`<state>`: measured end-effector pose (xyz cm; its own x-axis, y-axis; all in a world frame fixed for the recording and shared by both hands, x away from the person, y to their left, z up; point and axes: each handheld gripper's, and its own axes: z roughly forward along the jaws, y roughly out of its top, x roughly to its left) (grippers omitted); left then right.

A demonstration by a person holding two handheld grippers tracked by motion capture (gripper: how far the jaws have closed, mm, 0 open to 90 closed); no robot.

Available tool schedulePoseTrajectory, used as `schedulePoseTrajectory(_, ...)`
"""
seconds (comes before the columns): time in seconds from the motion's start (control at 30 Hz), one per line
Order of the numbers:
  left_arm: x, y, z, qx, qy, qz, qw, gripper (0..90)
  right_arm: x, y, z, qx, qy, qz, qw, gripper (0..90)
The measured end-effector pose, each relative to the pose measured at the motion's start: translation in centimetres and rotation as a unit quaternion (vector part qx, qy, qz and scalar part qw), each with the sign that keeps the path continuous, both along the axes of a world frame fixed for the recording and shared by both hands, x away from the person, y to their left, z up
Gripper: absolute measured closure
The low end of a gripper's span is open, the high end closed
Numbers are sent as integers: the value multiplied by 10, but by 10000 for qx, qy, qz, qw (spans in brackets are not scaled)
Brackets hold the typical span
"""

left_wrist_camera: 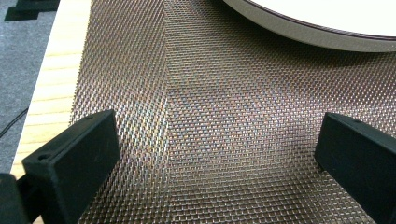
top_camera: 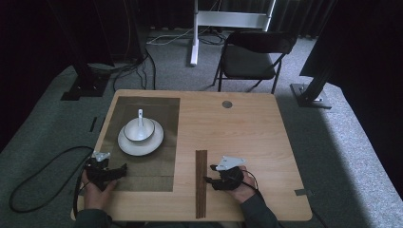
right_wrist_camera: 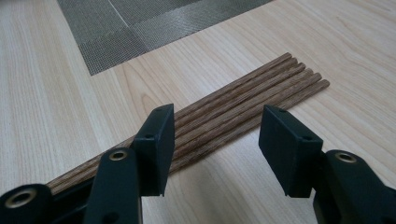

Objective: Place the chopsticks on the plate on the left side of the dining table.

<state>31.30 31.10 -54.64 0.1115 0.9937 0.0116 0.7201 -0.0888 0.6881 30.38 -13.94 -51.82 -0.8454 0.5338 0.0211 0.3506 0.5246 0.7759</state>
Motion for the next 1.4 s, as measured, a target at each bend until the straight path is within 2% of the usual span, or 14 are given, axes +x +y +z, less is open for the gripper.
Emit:
schedulePoseTrajectory(0.2,0,0,0,0,3,0,10000,2,0,3,-3,-14,16,11,10000,474)
schedulePoseTrajectory(0.67,0,0,0,6,6,-5,10000,2,0,14,-15,-348,25,37,9994,499)
schedulePoseTrajectory(0.97,0,0,0,5,6,-5,10000,2,2,15,-19,-394,112,63,9991,505)
schedulePoseTrajectory(1.4,0,0,0,5,7,-5,10000,2,7,9,-22,-475,182,-134,9986,538)
